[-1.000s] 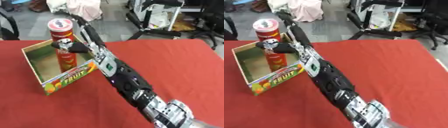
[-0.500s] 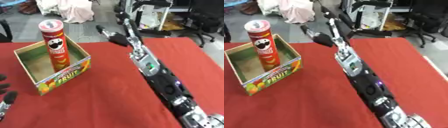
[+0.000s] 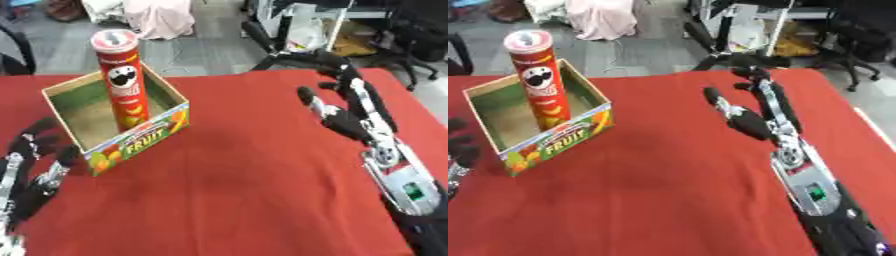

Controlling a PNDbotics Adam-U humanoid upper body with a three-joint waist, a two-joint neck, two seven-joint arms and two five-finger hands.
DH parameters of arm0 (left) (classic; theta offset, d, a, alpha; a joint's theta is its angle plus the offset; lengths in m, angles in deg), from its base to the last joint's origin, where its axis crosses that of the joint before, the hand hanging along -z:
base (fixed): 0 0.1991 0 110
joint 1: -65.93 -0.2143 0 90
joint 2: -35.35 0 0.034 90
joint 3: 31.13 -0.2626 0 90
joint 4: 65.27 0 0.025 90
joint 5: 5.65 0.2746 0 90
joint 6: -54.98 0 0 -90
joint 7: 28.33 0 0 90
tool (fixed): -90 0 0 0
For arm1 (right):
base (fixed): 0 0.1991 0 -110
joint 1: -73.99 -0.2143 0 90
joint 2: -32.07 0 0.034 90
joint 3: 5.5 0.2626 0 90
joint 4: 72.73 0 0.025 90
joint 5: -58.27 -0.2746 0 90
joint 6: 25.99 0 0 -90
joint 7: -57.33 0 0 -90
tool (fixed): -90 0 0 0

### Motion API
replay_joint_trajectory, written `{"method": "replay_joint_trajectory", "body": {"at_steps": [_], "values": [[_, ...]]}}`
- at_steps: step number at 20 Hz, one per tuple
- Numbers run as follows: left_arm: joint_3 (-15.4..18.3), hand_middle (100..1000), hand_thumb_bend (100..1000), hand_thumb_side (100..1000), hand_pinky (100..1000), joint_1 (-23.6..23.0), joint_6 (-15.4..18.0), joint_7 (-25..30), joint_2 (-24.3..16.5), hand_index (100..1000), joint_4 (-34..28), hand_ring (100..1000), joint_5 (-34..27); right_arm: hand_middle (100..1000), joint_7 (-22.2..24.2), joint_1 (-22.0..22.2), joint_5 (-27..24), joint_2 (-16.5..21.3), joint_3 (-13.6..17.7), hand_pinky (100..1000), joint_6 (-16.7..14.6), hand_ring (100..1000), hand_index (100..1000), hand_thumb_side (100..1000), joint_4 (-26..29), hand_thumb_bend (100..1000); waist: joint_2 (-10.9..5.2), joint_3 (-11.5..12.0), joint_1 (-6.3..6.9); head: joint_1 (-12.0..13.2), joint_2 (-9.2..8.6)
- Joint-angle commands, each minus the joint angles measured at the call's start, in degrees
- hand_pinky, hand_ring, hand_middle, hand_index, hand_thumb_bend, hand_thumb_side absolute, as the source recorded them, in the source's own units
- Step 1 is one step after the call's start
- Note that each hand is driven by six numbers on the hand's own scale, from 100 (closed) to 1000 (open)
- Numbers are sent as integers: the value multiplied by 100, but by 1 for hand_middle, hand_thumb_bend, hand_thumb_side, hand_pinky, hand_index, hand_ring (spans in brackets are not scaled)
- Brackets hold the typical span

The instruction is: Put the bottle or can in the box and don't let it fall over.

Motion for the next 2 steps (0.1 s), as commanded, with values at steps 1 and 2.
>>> {"method": "replay_joint_trajectory", "body": {"at_steps": [1,2], "values": [[55,856,637,770,831,1,26,-36,-85,931,-58,809,-25,882,-99,154,75,-169,147,798,-101,883,947,552,181,452,-121,-21,14,97,93],[58,856,638,770,830,-13,31,-35,-76,931,-53,809,-25,877,-109,227,83,-247,159,793,-125,877,947,552,183,447,-129,-22,21,121,107]]}}
